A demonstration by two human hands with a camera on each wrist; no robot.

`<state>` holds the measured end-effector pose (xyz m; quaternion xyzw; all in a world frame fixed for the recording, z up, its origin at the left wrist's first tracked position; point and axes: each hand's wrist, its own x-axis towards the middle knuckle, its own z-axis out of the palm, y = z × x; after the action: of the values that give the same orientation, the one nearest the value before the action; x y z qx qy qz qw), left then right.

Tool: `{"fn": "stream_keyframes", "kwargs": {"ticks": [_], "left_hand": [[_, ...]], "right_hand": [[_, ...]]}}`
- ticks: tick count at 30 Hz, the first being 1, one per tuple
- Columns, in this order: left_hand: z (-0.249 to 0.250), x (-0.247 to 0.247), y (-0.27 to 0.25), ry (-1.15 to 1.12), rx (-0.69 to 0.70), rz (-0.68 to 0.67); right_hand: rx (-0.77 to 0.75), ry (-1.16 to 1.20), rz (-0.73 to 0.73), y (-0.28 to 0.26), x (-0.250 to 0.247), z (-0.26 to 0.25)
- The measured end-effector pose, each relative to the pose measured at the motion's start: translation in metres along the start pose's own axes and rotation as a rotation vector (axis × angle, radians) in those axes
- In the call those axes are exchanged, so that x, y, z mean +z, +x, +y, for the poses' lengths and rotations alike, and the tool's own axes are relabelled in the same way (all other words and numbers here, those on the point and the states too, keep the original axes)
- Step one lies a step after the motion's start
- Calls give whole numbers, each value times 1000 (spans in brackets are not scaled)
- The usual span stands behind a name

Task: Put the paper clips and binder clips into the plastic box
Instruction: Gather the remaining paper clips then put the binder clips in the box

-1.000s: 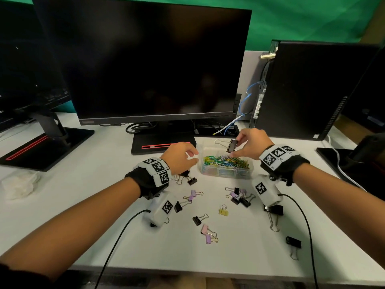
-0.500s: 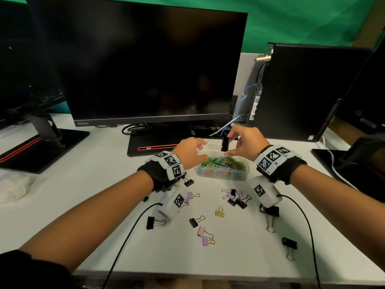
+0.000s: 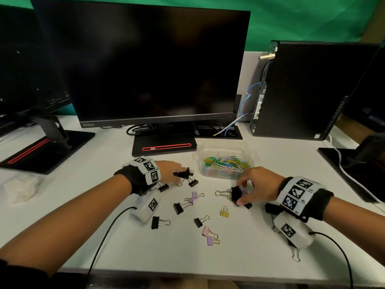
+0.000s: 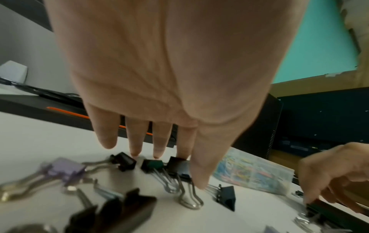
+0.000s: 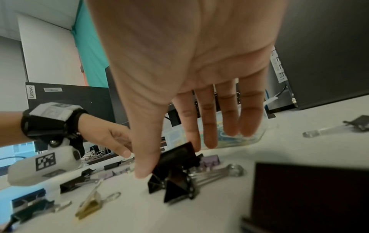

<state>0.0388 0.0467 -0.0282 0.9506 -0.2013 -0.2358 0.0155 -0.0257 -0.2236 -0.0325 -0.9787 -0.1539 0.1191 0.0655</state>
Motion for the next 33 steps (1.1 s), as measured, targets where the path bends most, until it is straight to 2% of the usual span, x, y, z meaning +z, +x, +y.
{"fn": "stream_keyframes", "kwargs": {"ticks": [3,5,9,13,15,18,21,24,27,33], "left_hand": [[4,5,2,-40,49,103],[7,9,5,-92,16,181],[16,12,9,-40,-74,186],[23,9,13,4,-34,172],[21,8,15,-26,0,184],[15,8,16,-69,56,228],[15,7,16,-87,72,210],[17,5,14,-112,88,203],[19,3,10,-166,121,250],[16,-2,3,-426,216,327]], "right_hand": [[4,0,1,-5,-6,1],[12,-17,-14,-11,-11,3],[82,-61,-104,-28,-18,14],[156,-109,-229,-44,-19,31],[192,-63,-275,-54,-20,42],[221,142,-326,-68,-16,52],[158,212,-289,-70,-8,50],[45,117,-189,-60,2,44],[-23,105,-134,-50,4,38],[-70,343,49,-44,3,31]]}}
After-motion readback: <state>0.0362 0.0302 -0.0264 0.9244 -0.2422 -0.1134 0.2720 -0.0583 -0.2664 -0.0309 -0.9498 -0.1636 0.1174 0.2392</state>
